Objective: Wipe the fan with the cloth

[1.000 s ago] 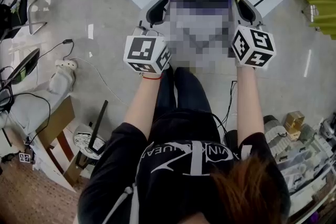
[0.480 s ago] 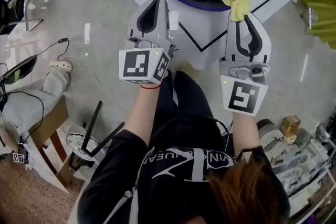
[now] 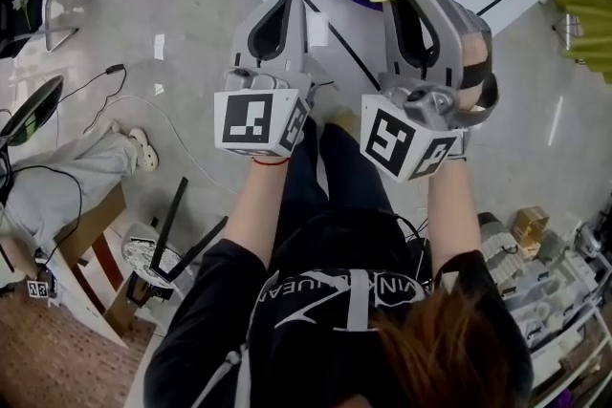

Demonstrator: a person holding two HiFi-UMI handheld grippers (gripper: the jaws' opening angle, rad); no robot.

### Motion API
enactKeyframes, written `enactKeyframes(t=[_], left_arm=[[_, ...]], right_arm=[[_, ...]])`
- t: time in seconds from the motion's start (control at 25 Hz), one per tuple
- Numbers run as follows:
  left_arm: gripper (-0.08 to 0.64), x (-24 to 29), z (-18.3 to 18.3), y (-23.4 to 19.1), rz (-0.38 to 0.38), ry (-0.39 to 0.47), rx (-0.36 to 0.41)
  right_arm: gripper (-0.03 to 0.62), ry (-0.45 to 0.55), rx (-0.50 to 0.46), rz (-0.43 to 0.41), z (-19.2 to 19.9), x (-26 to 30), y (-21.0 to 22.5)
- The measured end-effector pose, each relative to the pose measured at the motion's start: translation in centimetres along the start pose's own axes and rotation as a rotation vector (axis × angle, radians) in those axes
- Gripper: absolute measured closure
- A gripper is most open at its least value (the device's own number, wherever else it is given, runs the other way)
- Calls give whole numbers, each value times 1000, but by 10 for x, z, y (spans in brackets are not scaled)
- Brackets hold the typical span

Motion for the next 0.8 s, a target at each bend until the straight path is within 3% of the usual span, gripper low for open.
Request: enactKeyframes(t=[0.16,0.36,0.8], left_arm=[[551,-2,4,3,9,-9,-9],[551,-3,4,4,17,-13,-14],[551,-4,17,1,-11,-43,-30]], right_arm=[[548,-65,-32,34,12,-6,2],[548,-154,55,17,22,-12,-13],[548,-236,229,-122,39,-13,-54]])
Point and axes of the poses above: the fingertips, and each gripper's own axes: x forward along the fingers, y to its right, z out of its underside, the point moved 5 cm from there along -x, backward along the fingers
